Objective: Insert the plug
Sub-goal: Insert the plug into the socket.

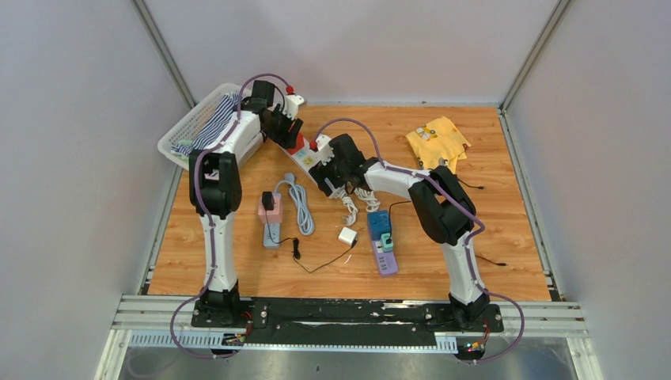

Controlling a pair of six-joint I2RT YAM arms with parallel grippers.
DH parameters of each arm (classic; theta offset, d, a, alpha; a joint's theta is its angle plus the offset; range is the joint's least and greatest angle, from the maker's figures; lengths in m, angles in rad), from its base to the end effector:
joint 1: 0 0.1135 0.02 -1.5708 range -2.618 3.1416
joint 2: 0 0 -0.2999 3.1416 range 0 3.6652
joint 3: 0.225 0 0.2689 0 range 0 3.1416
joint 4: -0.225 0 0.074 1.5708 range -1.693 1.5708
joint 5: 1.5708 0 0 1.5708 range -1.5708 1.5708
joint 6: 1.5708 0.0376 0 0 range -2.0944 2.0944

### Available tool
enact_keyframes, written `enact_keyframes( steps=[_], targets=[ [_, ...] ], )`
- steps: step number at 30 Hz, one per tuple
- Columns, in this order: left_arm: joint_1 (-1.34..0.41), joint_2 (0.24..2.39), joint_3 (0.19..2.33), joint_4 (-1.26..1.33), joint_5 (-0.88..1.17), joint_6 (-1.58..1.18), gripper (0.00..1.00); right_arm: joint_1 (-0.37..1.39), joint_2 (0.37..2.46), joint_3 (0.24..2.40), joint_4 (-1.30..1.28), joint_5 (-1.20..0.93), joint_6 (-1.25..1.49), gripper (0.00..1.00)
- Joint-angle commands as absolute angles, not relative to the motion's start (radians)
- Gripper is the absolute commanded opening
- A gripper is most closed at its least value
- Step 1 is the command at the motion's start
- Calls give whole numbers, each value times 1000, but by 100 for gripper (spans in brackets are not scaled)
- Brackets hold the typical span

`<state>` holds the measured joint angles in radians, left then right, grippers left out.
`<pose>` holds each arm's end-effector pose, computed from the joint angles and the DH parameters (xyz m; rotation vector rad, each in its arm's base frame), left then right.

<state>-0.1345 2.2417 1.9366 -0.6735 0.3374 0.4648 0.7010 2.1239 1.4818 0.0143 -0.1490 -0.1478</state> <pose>0.5291 -0.0842 0.2360 0.8588 2.3412 -0.2935 0.3887 0.3354 0.1944 -0.9952 1.9965 0.4704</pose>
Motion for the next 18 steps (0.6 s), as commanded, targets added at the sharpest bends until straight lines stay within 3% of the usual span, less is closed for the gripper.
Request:
enact_keyframes(
  steps=[1,4,7,9,11,12,13,15,18],
  targets=[
    [-127,2333,1857,-762,231,462,16,717,2179,1465,-99,-187,-133,49],
    [-129,2302,1879,-762,264,461,39,716,2172,1480,-103,-179,-133,52],
    [-129,2271,1928,-762,303,444,50,714,2162,1529,-142,-165,-133,63],
    [-128,2255,1963,-762,327,429,58,713,2146,1559,-156,-152,-127,71],
    [-128,2243,1993,-762,358,421,73,705,2132,1584,-171,-136,-113,81],
    [-128,2237,2003,-762,369,418,79,703,2124,1595,-177,-131,-107,96],
    [-128,2229,2013,-761,374,415,82,699,2112,1602,-178,-128,-101,100],
    [-127,2215,2023,-761,380,411,97,689,2097,1614,-183,-127,-87,100],
    [-127,2181,2020,-761,400,405,100,676,2059,1612,-188,-135,-80,100]
  ],
)
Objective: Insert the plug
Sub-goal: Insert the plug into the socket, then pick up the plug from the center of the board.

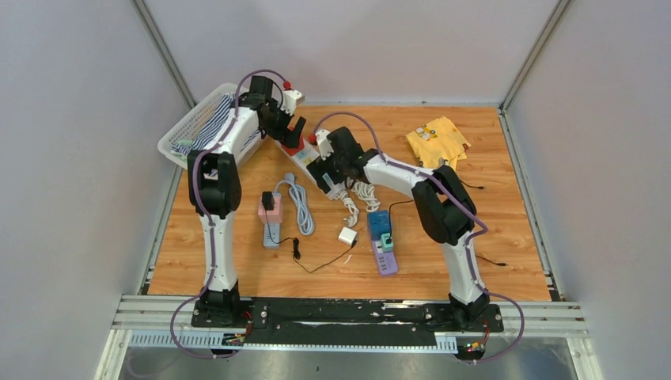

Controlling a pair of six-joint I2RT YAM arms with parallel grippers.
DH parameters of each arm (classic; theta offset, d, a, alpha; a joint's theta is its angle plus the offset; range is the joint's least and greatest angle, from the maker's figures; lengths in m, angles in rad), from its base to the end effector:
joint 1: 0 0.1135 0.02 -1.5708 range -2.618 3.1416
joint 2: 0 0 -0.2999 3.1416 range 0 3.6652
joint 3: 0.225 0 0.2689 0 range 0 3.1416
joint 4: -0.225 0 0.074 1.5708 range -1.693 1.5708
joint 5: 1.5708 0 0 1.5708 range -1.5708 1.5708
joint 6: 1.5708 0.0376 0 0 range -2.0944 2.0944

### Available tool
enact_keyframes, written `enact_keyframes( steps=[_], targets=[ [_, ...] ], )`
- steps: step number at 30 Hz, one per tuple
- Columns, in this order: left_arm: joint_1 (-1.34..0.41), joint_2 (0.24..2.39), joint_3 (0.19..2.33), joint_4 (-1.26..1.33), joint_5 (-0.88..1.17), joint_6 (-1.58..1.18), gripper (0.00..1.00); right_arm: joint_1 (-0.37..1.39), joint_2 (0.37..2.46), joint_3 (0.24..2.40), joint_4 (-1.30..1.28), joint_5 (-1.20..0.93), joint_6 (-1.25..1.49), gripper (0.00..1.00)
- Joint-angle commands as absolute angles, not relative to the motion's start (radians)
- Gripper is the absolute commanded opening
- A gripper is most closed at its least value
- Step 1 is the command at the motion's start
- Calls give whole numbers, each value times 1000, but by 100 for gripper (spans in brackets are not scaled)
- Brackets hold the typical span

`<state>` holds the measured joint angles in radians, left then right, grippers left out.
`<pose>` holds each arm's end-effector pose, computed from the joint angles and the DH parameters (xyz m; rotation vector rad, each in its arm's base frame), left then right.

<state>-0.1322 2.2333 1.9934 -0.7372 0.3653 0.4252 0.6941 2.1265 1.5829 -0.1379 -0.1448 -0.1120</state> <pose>0.5279 -0.0838 0.2555 0.8183 2.3494 -0.3430 0.3962 0.3368 0.2140 -0.9693 2.0719 0.4714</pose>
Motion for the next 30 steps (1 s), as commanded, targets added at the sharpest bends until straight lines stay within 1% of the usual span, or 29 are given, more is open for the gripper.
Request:
enact_keyframes(
  steps=[1,6,9,13,17,19,21,24,27,30],
  targets=[
    [-128,2166,2016,-762,406,401,100,676,2045,1606,-188,-134,-81,100],
    [-129,2071,1990,-760,408,363,100,676,1948,1564,-202,-146,-82,100],
    [-129,1995,1962,-760,385,329,100,681,1868,1502,-209,-160,-74,96],
    [-134,1882,1905,-757,381,274,100,700,1752,1366,-207,-168,-76,86],
    [-151,1772,1822,-747,327,188,100,730,1645,1244,-208,-166,-90,75],
    [-155,1699,1756,-723,310,125,100,757,1597,1193,-215,-158,-106,70],
    [-158,1619,1672,-691,292,38,100,794,1551,1148,-224,-136,-132,67],
    [-165,1487,1543,-661,284,-71,100,852,1530,1109,-262,-89,-176,67],
    [-179,1367,1388,-649,268,-96,100,899,1550,1110,-318,-69,-204,68],
    [-185,1209,1191,-567,221,-137,100,949,1596,1123,-364,-33,-241,68]
  ],
)
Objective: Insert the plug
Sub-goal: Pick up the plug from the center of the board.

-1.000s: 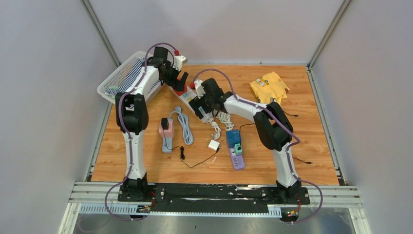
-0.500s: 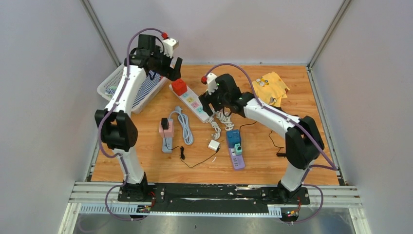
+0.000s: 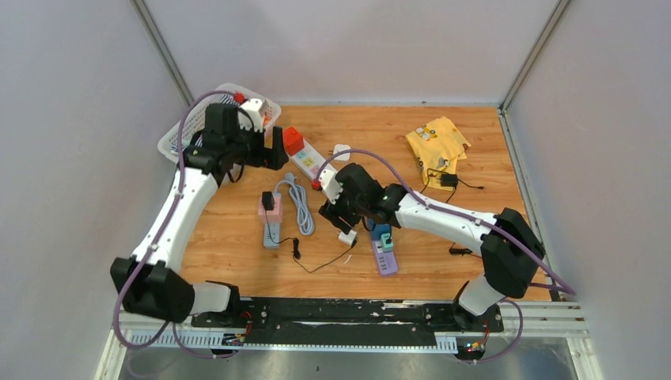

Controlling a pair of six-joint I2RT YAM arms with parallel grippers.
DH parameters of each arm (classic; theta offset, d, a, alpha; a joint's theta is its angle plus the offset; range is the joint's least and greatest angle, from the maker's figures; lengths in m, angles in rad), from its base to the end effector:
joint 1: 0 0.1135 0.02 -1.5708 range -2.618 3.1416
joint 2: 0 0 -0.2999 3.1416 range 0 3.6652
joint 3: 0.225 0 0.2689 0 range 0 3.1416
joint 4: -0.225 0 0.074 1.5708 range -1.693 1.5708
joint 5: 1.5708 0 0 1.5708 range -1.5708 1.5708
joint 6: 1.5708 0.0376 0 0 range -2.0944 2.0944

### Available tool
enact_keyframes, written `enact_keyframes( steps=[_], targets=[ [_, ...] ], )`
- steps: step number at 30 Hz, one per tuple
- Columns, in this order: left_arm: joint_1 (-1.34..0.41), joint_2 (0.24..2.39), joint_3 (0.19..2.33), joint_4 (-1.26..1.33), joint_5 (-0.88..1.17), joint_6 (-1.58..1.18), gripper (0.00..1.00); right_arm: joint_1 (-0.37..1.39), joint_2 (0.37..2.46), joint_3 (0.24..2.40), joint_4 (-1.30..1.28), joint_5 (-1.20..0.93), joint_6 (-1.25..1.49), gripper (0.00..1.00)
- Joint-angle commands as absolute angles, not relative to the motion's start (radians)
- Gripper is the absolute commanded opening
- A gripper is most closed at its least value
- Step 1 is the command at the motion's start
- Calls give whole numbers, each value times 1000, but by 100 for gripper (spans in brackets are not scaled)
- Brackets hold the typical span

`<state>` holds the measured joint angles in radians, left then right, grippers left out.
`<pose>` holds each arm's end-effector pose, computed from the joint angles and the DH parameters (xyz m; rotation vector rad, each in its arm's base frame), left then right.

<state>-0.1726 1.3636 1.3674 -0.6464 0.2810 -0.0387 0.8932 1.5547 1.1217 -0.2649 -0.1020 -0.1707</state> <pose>0.3020 -0.0632 0.4020 0.3042 2.1962 -0.4278 0.2250 0.2857 0.2862 -1.2205 1.9652 0.4917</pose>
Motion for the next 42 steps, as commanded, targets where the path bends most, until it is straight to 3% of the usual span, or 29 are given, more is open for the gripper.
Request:
enact_keyframes(
  steps=[1,11,22,29,35,42],
  targets=[
    [-184,1150,1125,-532,220,-145,100,965,1614,1131,-380,-19,-251,68],
    [-184,745,714,-328,216,-215,100,1009,1703,1146,-447,72,-226,67],
    [-184,662,701,-361,193,-198,100,1009,1786,1172,-488,63,-248,66],
    [-184,648,696,-359,164,-199,97,1010,1798,1187,-492,46,-233,42],
    [-184,648,704,-360,150,-219,91,992,1739,1193,-494,31,-133,32],
    [-184,650,705,-355,160,-236,87,901,1660,1197,-472,-100,70,31]
  ],
)
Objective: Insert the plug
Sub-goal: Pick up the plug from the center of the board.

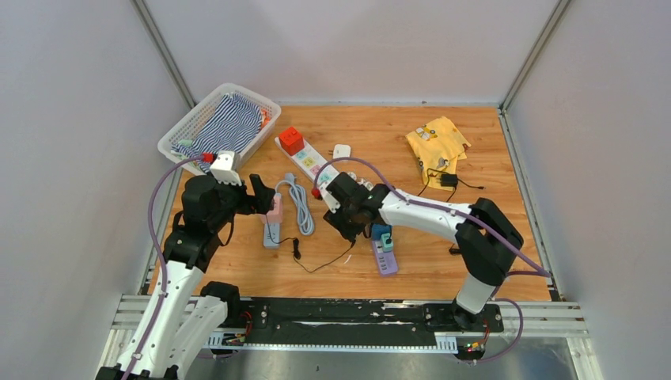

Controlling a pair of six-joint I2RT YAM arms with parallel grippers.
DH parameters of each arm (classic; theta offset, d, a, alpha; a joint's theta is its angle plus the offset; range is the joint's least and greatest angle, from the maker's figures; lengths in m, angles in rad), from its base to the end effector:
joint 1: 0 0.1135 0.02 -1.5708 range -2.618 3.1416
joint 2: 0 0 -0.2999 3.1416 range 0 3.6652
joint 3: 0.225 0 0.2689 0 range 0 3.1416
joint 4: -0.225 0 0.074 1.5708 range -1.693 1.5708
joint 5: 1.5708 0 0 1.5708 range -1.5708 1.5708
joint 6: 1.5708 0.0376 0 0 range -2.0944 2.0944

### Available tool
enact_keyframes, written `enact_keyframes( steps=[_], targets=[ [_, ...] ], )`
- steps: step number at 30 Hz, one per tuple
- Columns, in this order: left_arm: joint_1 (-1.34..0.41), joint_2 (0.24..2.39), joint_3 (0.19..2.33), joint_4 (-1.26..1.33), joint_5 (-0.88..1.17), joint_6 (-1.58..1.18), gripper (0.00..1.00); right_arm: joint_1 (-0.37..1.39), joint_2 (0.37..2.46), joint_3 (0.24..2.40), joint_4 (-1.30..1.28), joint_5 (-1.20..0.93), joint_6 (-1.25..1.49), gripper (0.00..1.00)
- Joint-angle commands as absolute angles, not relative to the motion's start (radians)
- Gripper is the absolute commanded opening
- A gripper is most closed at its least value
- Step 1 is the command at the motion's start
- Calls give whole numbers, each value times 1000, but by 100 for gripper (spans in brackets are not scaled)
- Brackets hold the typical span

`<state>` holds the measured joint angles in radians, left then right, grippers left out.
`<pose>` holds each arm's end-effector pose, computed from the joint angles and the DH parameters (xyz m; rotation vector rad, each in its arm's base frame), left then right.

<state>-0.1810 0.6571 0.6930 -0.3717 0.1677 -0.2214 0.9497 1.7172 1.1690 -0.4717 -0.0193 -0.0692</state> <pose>0.1437 -0.0327 0.3294 0.0759 1.9237 -0.4310 0.2189 0.3071 0.2297 -1.2892 2.2932 0.3398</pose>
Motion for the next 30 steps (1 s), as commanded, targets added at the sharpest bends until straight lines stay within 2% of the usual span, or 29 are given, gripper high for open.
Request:
enact_keyframes(
  steps=[1,10,14,20,30],
  targets=[
    [-184,649,706,-354,162,-236,86,894,1656,1194,-466,-115,92,31],
    [-184,641,696,-293,231,-269,77,798,1578,1171,-317,-251,440,31],
    [-184,634,661,-223,311,-297,74,748,1514,1088,-100,-379,724,31],
    [-199,558,545,-44,350,-309,73,747,1491,999,224,-458,1040,31],
    [-385,617,567,-4,209,-221,75,760,1588,875,688,-395,1514,31]
  ],
)
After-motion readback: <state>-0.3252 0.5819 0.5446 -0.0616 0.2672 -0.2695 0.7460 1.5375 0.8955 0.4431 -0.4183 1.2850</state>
